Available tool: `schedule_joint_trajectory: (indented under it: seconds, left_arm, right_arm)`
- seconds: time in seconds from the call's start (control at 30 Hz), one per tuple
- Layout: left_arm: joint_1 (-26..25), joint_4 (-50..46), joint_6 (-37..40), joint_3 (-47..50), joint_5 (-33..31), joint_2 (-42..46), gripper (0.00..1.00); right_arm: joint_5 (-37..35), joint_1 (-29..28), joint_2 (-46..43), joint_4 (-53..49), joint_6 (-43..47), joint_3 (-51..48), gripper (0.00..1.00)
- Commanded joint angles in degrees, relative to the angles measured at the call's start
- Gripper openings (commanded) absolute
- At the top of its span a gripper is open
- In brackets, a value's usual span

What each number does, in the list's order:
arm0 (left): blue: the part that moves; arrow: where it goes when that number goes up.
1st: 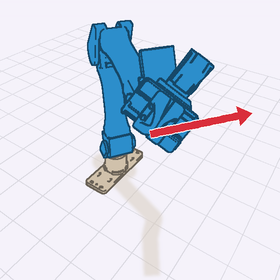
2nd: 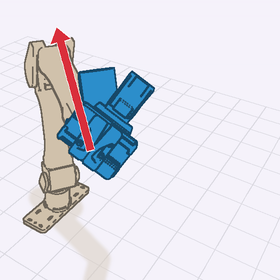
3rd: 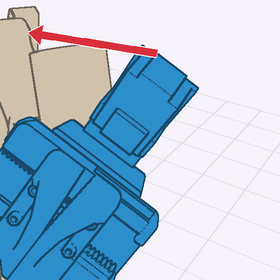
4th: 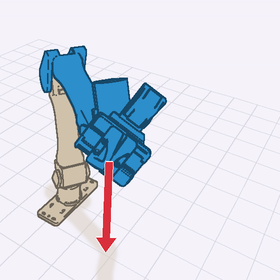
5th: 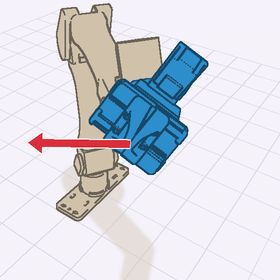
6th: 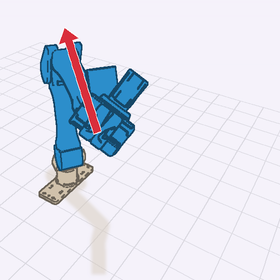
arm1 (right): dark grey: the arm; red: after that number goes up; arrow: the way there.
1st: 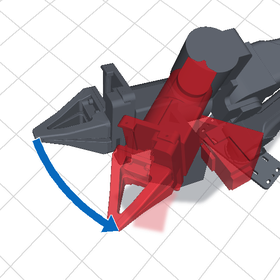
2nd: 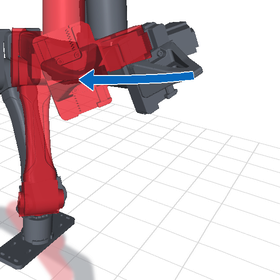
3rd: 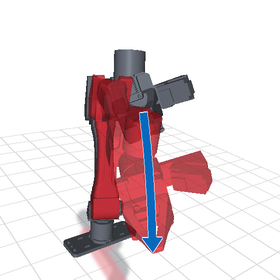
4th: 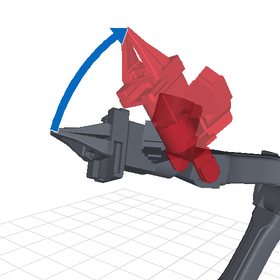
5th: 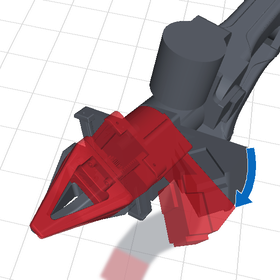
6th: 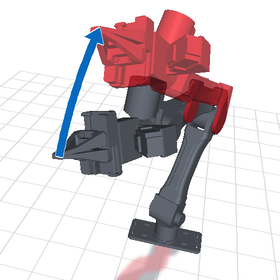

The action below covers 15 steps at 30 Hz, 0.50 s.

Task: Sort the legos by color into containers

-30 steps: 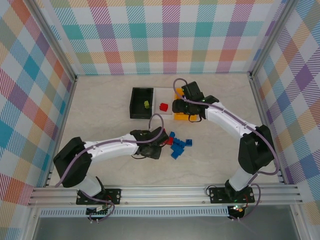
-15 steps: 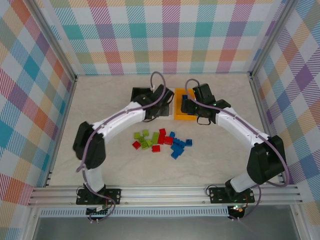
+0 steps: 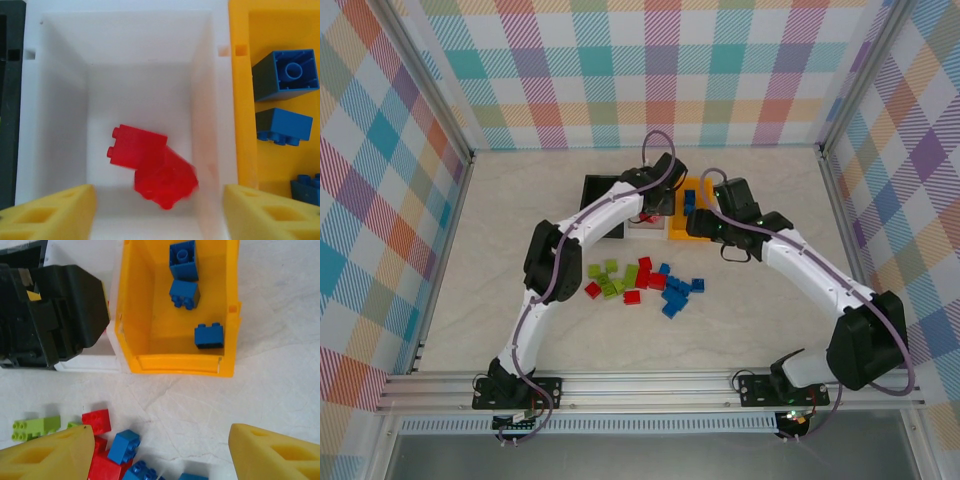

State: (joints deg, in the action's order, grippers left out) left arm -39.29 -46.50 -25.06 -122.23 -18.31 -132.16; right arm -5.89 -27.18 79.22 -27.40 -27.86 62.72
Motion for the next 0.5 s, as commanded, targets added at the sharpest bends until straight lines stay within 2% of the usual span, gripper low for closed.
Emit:
schedule_joint_trajectory:
  seconds: [0.0,0.1,0.2,0.27,0.47]
  left_arm:
    - [-0.39,-0.19,-1.57,0.57,2.17,4.59,0.77]
    - [-0.54,2.3,-3.32,5.68,3.49,10.67,0.82]
    - [-0.61,8.71,-5.45,18.79,5.07,21.53,0.93]
    - [-0.61,12.81,-6.89,28.55,5.05,30.09,1.0]
    - [-0.44,16.11,-10.12,53.79,-1.6,55.02,1.0]
  right_arm:
    - [4.73,-0.04,-2.35,0.43,0.49,-2.26,0.72]
    - [7.22,-1.45,-3.27,0.41,2.44,-3.28,0.71]
    - [11.37,-4.9,-2.43,-0.88,4.91,-2.65,0.71]
    - [11.49,-9.45,-0.71,-1.92,5.96,-1.87,0.71]
    - [9.03,-22.21,7.32,-1.45,4.3,-0.7,0.73]
